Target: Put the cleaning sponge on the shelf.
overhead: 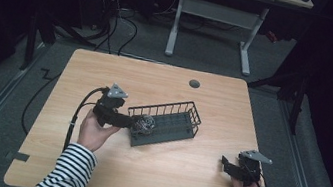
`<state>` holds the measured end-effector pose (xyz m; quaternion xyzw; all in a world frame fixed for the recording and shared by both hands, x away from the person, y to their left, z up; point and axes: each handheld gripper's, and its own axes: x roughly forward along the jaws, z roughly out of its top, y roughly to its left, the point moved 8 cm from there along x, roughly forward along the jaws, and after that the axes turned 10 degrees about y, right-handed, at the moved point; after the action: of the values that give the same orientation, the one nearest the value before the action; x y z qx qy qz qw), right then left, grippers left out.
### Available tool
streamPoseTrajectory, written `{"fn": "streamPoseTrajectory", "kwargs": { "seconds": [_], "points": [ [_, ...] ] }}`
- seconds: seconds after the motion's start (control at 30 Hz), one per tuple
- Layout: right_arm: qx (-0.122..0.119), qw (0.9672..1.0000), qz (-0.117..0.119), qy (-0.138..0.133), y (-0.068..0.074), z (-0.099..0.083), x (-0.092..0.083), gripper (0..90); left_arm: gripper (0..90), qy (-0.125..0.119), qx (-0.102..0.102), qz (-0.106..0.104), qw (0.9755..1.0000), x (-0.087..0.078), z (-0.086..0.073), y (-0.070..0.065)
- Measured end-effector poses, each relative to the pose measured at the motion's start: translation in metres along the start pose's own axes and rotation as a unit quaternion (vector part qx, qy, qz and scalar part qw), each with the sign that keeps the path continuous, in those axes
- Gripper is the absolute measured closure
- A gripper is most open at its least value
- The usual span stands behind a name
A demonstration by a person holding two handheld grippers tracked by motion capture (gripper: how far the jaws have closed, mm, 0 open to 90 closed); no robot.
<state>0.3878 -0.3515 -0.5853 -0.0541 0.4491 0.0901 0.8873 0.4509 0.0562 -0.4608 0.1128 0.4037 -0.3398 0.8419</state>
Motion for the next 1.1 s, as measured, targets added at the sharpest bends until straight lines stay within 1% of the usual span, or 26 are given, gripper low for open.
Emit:
{"fn": "streamPoseTrajectory", "kwargs": {
  "seconds": [0.07,0.17,0.33,0.37,0.67,0.8,0.87,0.97,1.1],
  "points": [
    [0.000,1.0000,0.000,0.000,0.000,0.000,0.000,29.8,22.4,-0.002,-0.003,0.000,1.0000,-0.002,-0.002,0.002],
    [0.000,1.0000,0.000,0.000,0.000,0.000,0.000,29.8,22.5,-0.012,-0.014,0.002,0.9998,-0.010,-0.008,0.008],
    [0.000,1.0000,0.000,0.000,0.000,0.000,0.000,29.8,22.8,-0.017,-0.022,0.004,0.9996,-0.017,-0.015,0.014],
    [0.000,1.0000,0.000,0.000,0.000,0.000,0.000,29.8,22.8,-0.018,-0.024,0.005,0.9995,-0.021,-0.017,0.016],
    [0.000,1.0000,0.000,0.000,0.000,0.000,0.000,29.8,23.1,-0.033,-0.038,0.012,0.9986,-0.033,-0.027,0.024],
    [0.000,1.0000,0.000,0.000,0.000,0.000,0.000,29.8,23.1,-0.036,-0.043,0.014,0.9983,-0.037,-0.032,0.028],
    [0.000,1.0000,-0.001,0.000,0.000,0.000,0.000,29.8,23.0,-0.037,-0.042,0.018,0.9983,-0.039,-0.034,0.029],
    [0.000,1.0000,0.000,0.000,0.000,0.000,0.000,29.8,23.0,-0.039,-0.044,0.018,0.9981,-0.042,-0.036,0.029],
    [0.001,1.0000,-0.001,0.000,0.000,0.000,0.000,30.0,23.0,-0.042,-0.057,0.021,0.9973,-0.050,-0.045,0.033]
  ]
}}
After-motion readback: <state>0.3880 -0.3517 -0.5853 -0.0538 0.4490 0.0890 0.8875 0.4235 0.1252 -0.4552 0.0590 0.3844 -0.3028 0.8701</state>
